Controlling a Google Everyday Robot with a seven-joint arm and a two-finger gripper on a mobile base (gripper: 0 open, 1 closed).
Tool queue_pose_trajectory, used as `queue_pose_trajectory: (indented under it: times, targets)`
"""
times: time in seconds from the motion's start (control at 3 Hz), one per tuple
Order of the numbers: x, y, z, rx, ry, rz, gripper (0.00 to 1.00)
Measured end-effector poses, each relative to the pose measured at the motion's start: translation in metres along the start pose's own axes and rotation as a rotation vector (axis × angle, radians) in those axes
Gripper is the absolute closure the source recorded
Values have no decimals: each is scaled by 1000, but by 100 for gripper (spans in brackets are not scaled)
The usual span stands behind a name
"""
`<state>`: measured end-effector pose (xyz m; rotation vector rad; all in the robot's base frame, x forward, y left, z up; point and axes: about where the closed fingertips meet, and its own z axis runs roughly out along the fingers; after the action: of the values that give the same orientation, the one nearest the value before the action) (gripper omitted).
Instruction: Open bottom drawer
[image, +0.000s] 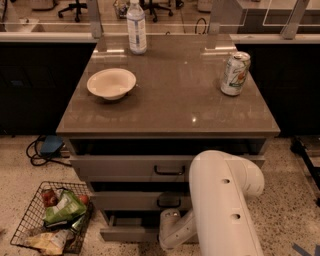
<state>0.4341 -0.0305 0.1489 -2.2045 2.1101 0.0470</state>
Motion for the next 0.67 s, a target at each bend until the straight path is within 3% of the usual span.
queue_pose_trajectory:
  times: [0.67]
  targets:
    - [-1,10,-8,29,10,10,100]
